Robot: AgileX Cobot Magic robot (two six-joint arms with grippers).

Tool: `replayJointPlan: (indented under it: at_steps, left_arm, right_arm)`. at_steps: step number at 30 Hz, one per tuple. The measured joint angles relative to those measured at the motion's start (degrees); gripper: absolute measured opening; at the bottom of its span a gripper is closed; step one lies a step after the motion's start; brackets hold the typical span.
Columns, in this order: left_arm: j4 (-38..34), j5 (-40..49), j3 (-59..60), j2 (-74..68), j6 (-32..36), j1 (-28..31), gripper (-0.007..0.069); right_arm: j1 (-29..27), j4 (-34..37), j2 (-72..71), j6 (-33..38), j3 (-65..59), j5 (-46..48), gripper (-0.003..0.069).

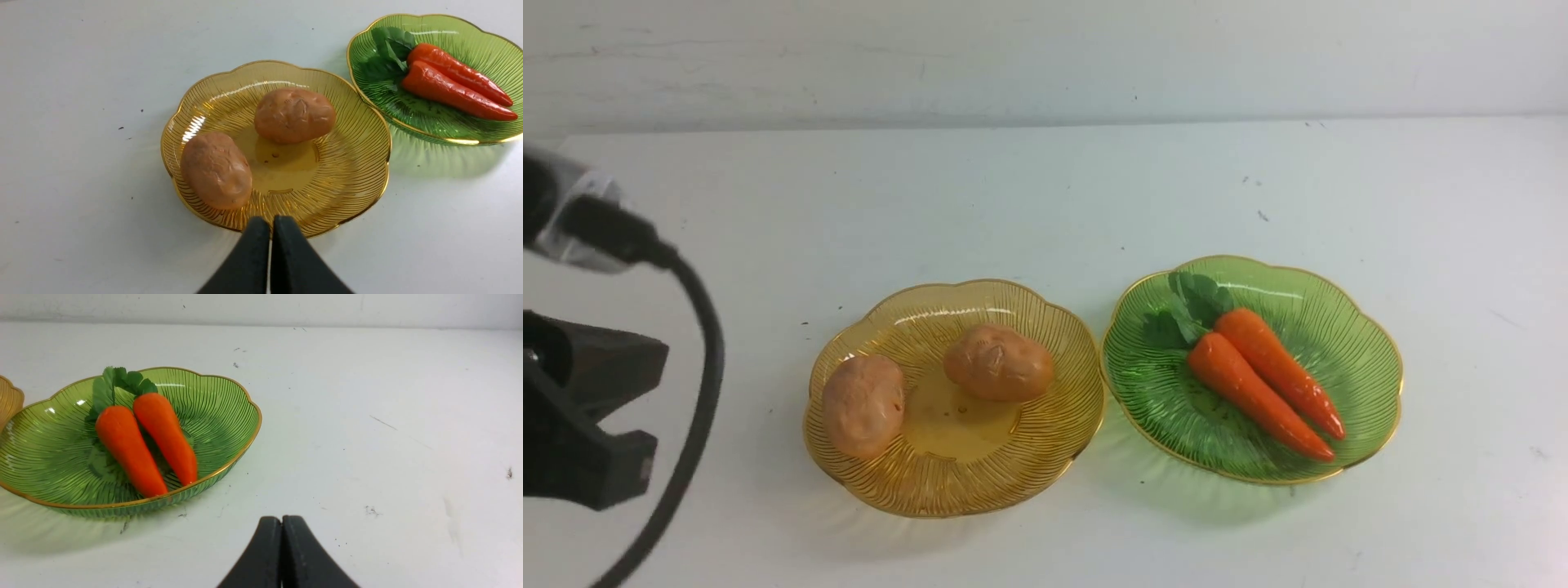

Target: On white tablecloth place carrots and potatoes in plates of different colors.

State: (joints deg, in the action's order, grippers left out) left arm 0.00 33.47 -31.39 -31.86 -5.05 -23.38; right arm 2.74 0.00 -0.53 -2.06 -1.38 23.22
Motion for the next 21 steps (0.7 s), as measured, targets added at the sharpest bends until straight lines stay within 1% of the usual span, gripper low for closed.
replayJointPlan:
  at_steps: [2, 6, 7, 15, 19, 21]
  left_arm:
    - [0.44, -2.39, 4.66, 2.38, 0.00, 1.83, -0.0003]
    - [0.78, -3.42, 11.52, 9.64, 0.00, 6.09, -0.0003]
    - [0.84, -3.87, 13.41, 12.27, 0.00, 8.11, -0.0003]
    - [0.79, -8.54, 24.87, 28.26, 0.43, 17.04, -0.0003]
    - [0.68, -10.13, 28.72, 32.03, 0.64, 19.41, -0.0003]
    - [0.66, -10.18, 29.76, 32.39, 1.12, 19.57, -0.0003]
  right_arm:
    - [0.00, 0.00, 0.00, 0.00, 0.00, 0.00, -0.0015]
    - [0.00, 0.00, 0.00, 0.00, 0.00, 0.00, -0.0015]
    - [0.00, 0.00, 0.00, 0.00, 0.00, 0.00, -0.0015]
    - [-0.04, 0.00, 0.00, 0.00, 0.00, 0.00, -0.0015]
    - [-0.04, 0.00, 0.00, 0.00, 0.00, -0.05, -0.0015]
    - [-0.04, 0.00, 0.00, 0.00, 0.00, -0.05, -0.0015]
